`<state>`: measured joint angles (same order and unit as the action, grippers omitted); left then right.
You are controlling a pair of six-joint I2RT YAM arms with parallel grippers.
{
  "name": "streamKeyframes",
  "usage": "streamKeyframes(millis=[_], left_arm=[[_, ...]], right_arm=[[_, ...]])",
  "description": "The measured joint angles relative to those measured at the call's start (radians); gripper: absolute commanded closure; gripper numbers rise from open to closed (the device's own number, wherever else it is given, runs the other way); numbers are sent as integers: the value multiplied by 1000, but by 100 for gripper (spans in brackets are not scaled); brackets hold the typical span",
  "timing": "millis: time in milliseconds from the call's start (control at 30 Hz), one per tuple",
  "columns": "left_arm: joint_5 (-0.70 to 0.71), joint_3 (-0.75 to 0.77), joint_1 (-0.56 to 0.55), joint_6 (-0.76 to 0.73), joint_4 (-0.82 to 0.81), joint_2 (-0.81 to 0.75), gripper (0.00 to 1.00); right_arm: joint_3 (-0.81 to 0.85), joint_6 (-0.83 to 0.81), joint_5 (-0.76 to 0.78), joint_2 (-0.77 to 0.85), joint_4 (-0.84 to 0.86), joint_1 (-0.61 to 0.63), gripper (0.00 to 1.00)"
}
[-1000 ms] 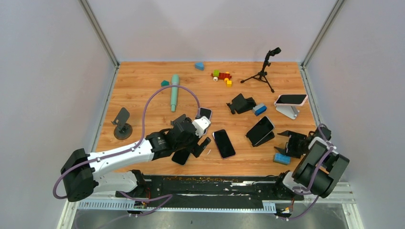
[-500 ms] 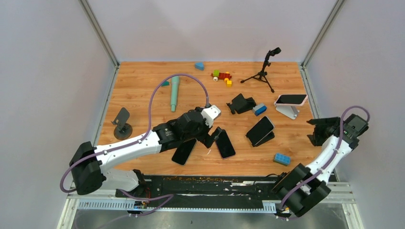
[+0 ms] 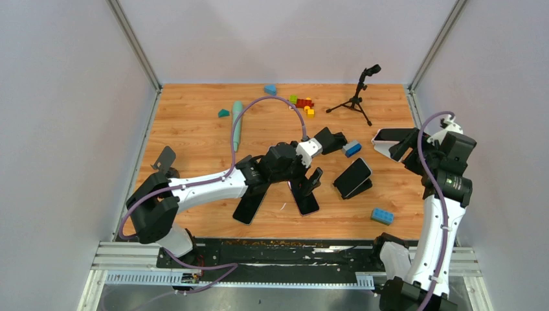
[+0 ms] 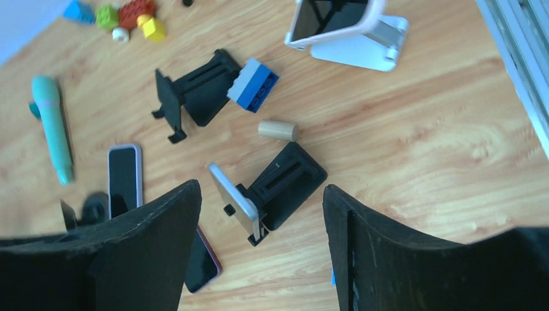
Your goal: Remove the phone from the phone stand
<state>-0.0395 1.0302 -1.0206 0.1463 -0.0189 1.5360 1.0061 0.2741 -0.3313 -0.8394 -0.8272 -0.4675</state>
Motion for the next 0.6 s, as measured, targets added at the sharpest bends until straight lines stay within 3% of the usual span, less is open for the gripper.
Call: streamKeyframes(millis=[200, 600], left_arm=[[-41, 15, 0, 37, -83, 54, 0], [-159, 32, -53, 42, -431, 205, 0]], right_arm=[[108, -122, 29, -12, -67, 165, 29], [222, -26, -158, 136, -154, 180, 32]])
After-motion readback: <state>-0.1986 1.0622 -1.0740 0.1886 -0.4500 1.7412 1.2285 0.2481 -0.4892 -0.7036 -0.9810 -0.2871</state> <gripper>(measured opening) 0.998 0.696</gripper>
